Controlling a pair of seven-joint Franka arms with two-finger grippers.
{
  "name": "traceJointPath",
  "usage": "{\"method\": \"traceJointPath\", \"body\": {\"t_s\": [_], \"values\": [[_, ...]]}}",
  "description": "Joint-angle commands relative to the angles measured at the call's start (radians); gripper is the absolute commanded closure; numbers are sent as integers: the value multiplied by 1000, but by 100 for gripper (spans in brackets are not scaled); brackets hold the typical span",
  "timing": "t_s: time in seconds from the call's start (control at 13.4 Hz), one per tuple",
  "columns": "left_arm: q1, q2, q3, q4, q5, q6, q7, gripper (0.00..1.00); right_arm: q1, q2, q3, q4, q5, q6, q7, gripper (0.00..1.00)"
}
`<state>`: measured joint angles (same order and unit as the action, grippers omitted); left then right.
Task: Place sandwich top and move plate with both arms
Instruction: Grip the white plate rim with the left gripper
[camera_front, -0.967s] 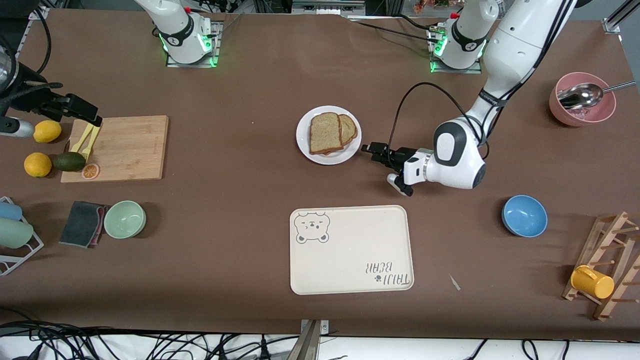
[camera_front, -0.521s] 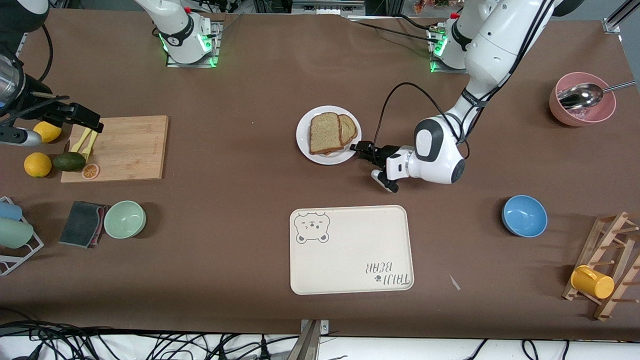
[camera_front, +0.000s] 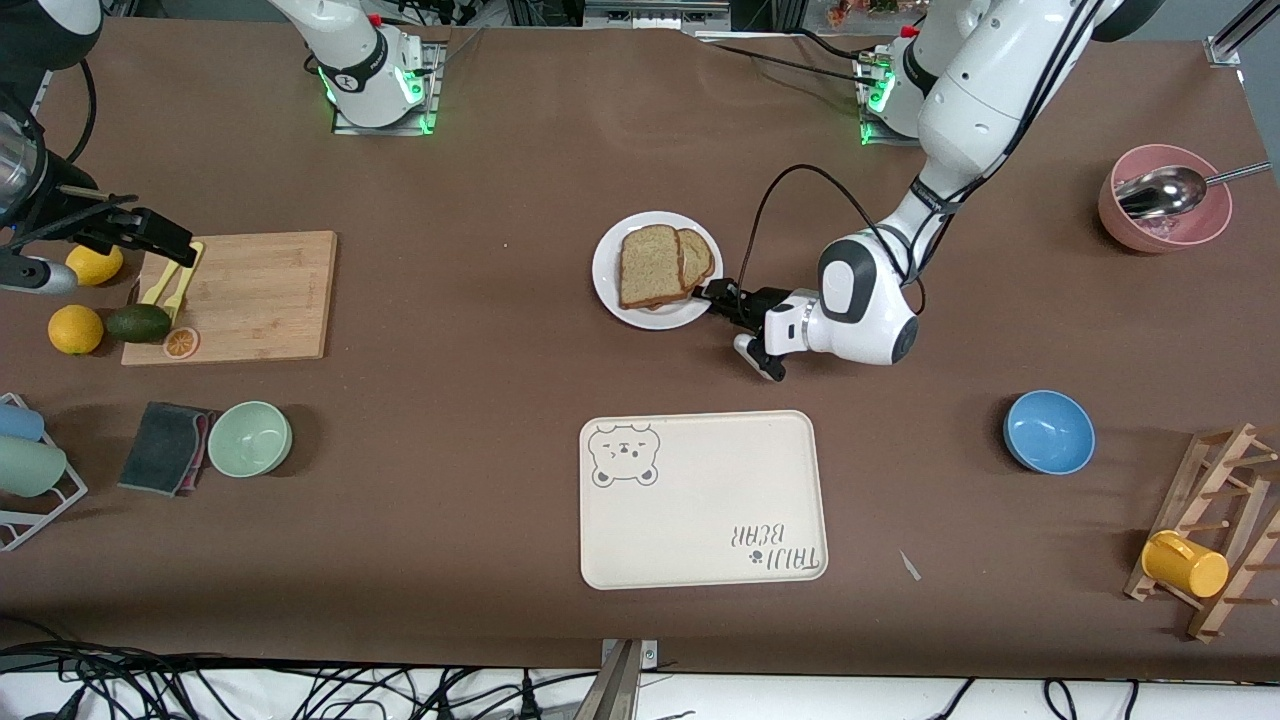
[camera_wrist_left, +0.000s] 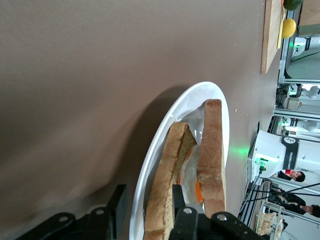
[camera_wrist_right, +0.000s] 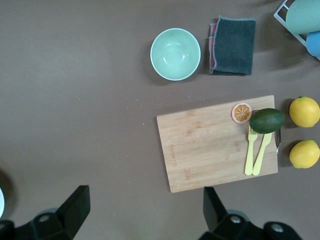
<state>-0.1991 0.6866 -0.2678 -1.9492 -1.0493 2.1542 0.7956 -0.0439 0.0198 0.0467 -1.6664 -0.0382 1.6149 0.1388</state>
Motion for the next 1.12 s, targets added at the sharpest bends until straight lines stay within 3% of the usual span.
{"method": "traceJointPath", "body": {"t_s": [0.0,0.22,0.3,0.74,1.04], "values": [[-6,-5,-1,-19,-70,15,95,64,-7,0,4,5,3,8,-13,0],[-3,-4,1,-27,-75,15,135,95,-2,22,13,8,12,14,-22,0],[-5,2,-1,-25,-75,15,135,100,1,22,15,19,26,26,-22,0],[7,-4,-1,-16,-74,7,134,100,2,19,13,27,27,42,-47,0],[50,-41,-1,4,-74,-57,108,100,1,20,9,46,26,43,-177,0]]}}
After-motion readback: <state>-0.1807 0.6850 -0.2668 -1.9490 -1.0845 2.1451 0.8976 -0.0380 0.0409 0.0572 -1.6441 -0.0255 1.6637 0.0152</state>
